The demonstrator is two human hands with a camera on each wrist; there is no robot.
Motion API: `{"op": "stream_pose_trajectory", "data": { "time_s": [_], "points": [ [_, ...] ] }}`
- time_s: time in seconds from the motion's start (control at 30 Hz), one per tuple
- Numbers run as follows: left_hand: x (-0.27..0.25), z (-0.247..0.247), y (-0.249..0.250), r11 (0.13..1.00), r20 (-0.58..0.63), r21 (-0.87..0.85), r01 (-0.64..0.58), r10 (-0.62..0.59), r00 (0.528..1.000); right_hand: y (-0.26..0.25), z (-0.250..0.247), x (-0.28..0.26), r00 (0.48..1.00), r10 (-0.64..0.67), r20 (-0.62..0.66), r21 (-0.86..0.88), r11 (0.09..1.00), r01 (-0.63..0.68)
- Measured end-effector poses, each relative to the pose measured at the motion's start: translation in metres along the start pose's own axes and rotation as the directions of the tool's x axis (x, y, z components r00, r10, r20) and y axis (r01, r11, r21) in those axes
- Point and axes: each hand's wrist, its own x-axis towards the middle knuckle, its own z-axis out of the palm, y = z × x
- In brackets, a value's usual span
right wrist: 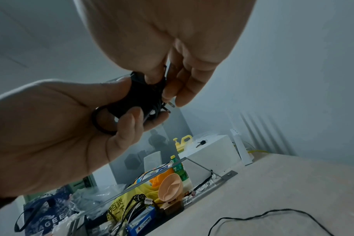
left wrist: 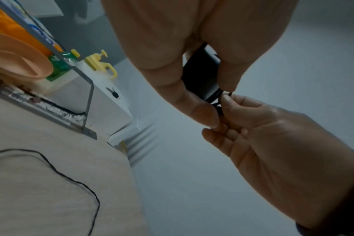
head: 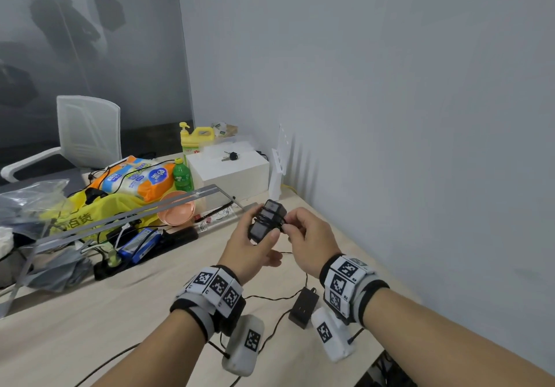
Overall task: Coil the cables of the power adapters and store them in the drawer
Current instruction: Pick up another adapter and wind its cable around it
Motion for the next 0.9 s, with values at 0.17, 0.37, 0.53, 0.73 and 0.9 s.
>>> {"op": "stream_pose_trajectory", "data": {
  "time_s": [0.17,0.37,0.53,0.73,0.9],
  "points": [
    [0.002,0.002,0.0,0.987,-0.053,-0.147,0.072,-0.08,0.995,0.001,0.0,0.001,0.998,0.047,-0.05,0.083,0.996,-0.043],
    [0.006,0.005,0.002,0.945,-0.07,-0.309,0.111,-0.14,0.988,-0.008,-0.003,0.008,0.958,0.267,-0.108,0.393,0.896,-0.206],
    [0.011,0.007,0.004,0.93,-0.087,-0.356,0.089,-0.128,0.988,-0.008,0.005,0.01,0.985,0.1,-0.141,0.228,0.971,-0.066],
    [0.013,0.008,0.001,0.936,-0.08,-0.344,0.069,-0.103,0.991,-0.011,0.01,0.015,0.987,0.08,-0.141,0.166,0.984,-0.056],
    [0.014,0.005,-0.002,0.935,-0.052,-0.35,0.051,-0.074,0.996,-0.012,0.011,0.023,0.989,0.107,-0.099,0.165,0.982,-0.09]
  ]
}}
